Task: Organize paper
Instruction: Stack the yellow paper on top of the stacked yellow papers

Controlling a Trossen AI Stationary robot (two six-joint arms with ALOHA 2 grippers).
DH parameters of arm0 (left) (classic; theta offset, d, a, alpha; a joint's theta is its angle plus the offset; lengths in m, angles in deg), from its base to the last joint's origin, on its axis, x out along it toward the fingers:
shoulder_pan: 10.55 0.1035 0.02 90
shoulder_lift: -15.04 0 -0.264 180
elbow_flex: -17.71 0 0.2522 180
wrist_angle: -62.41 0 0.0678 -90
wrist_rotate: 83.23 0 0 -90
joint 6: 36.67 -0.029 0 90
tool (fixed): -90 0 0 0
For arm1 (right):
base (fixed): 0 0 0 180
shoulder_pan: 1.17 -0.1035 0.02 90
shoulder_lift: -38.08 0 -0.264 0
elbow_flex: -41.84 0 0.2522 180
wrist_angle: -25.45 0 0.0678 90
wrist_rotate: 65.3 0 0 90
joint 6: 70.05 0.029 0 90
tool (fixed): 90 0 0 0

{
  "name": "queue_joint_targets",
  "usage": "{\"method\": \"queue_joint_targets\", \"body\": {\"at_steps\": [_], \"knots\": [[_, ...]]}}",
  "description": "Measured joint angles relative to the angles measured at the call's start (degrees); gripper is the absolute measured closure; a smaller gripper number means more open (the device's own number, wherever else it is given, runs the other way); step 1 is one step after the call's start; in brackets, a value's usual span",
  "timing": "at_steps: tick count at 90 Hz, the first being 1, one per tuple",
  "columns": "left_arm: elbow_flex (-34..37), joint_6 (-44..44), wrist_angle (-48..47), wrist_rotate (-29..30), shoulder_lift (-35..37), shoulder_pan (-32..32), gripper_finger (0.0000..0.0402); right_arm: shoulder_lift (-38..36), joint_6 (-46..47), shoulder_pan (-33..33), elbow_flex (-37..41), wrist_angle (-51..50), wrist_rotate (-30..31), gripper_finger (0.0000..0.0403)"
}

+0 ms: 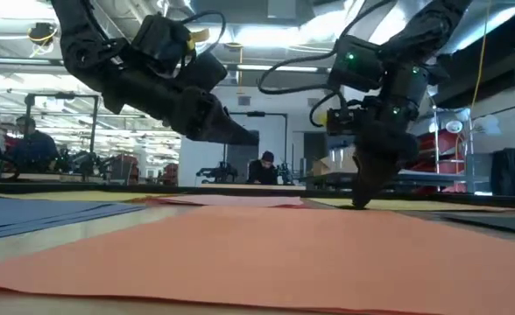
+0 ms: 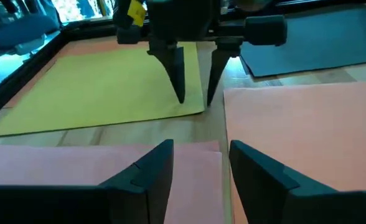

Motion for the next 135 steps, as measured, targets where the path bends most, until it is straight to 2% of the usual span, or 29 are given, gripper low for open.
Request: {"method": "queue_joint_targets", "body": {"at_steps": [11,18,38,44,56,75,106,117,135], "knots": [[0.0,0.08,-0.02,0.0,0.0,0.0,0.0258,-0.04,0.25,-0.07,0.48,0.59,1.71,0.0245],[0.0,0.36,-0.04,0.0,0.0,0.0,0.0258,-0.04,0.35,-0.07,0.5,0.58,2.58,0.0261],[0.0,0.39,-0.07,0.0,0.0,0.0,0.0258,-0.04,0.27,-0.07,0.52,0.55,3.65,0.038],[0.0,0.39,-0.07,0.02,0.0,0.0,0.0258,-0.04,0.05,-0.07,0.52,0.55,3.62,0.0395],[0.0,0.39,-0.07,0.0,0.0,-0.02,0.0258,-0.04,0.02,-0.04,-0.28,-0.73,3.45,0.0386],[0.0,0.09,-0.07,0.02,0.0,-0.02,0.0258,-0.13,-0.29,-0.04,-1.92,-1.74,1.14,0.0401],[0.0,-0.01,-0.04,0.04,0.0,-0.02,0.0258,-0.13,-0.58,-0.69,-2.71,-1.84,0.42,0.0397],[0.0,-0.01,-0.04,0.04,0.0,-0.02,0.0258,-0.13,-0.74,-0.79,-2.71,-0.99,1.16,0.037],[0.0,-0.02,-0.02,0.04,0.0,-0.02,0.0258,0.66,-1.54,-0.79,-2.78,-0.65,4.25,0.0296]]}}
